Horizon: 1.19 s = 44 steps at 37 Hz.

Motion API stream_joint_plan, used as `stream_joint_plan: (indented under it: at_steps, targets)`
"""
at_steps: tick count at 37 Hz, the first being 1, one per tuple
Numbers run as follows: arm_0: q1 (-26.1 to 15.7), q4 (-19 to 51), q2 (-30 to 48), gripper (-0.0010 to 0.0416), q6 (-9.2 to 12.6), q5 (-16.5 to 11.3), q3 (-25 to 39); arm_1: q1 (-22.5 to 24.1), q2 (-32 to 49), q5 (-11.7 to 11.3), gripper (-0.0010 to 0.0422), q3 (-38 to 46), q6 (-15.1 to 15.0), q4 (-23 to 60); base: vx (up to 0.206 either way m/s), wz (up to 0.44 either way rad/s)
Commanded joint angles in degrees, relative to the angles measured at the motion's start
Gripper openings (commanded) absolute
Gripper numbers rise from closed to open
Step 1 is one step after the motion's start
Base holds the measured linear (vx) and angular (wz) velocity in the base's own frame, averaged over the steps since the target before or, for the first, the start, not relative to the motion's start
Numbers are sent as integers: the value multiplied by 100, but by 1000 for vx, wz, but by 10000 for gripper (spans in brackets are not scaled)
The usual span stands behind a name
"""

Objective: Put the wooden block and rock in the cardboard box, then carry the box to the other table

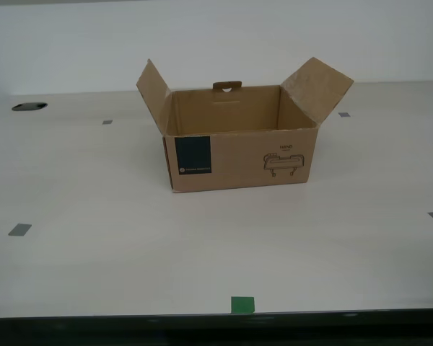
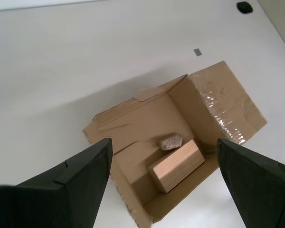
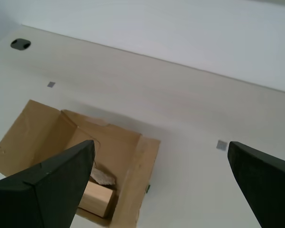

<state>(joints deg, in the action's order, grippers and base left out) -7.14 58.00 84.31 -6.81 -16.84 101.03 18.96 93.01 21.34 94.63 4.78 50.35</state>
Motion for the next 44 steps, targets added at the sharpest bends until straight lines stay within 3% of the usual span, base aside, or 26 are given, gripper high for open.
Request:
stream_joint_plan:
  at_steps: [1, 14, 24, 28, 32, 44]
  targets:
    - [81, 138, -13, 389, -76, -2, -109, -105, -4, 11, 295, -4, -74, 168, 0, 0]
    - [87, 98, -13, 389, -81, -7, -1043, -251, -4, 13, 295, -498, -61, 116, 0, 0]
    - [87, -411, -13, 390, -55, -9, -1917, -256, 11, 15, 295, -1029, 83, -63, 0, 0]
    - [87, -581, -7, 390, 44, -249, -2199, -254, 9, 15, 295, -1152, 83, -85, 0, 0]
    - [87, -706, 74, 389, 122, -599, -2365, -254, 9, 17, 295, -1239, 94, -109, 0, 0]
    - [87, -962, 702, 389, 127, -588, -2297, -247, 11, 157, 295, -1711, 308, -374, 0, 0]
